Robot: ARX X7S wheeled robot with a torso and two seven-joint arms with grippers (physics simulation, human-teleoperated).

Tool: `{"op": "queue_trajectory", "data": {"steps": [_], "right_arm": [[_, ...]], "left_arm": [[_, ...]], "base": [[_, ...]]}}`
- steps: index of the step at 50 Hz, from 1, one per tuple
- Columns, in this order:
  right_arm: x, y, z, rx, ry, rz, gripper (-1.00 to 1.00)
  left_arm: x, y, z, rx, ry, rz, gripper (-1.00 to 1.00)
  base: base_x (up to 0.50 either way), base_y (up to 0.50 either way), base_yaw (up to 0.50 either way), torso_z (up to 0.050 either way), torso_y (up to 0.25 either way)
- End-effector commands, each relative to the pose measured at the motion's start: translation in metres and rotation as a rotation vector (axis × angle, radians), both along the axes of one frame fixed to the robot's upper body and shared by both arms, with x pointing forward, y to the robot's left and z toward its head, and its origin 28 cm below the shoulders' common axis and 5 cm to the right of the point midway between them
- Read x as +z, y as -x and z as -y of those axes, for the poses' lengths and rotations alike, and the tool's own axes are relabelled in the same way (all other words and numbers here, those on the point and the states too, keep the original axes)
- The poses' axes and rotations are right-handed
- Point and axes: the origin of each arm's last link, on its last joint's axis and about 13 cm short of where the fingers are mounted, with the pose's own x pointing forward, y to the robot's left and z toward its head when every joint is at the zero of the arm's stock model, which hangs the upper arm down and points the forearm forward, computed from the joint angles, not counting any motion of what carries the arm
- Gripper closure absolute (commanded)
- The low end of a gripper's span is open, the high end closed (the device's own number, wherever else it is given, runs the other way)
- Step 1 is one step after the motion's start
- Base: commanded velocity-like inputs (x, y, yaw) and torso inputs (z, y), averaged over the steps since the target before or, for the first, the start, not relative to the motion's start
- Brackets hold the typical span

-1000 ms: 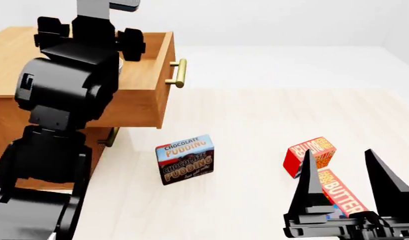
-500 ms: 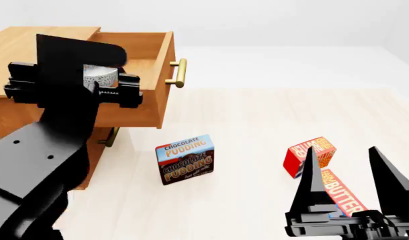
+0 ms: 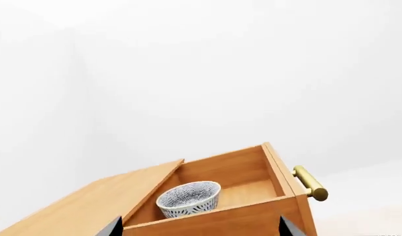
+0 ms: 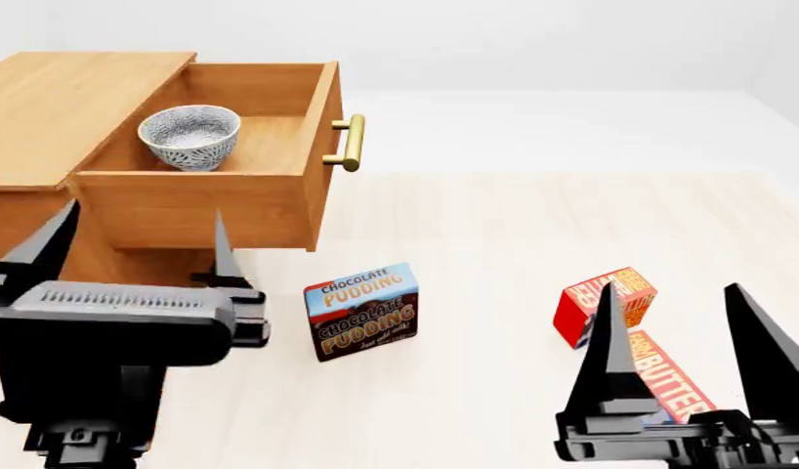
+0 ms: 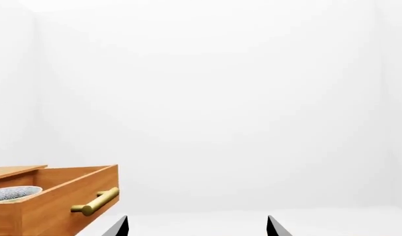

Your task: Put the bowl in the top drawer of the cabinet.

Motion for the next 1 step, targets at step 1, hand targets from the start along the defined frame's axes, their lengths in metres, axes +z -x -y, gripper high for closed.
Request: {"op": "queue_trajectory", "data": {"steps": [1], "right_arm": [[-0.0031, 0.0011, -0.0022, -0.004, 0.008, 0.004, -1.00]], "left_arm": [[-0.0298, 0.0420, 0.0034, -0.062, 0.057, 0.003, -1.00]], "base": [[0.00, 0.00, 0.00, 0.000, 0.000]]}}
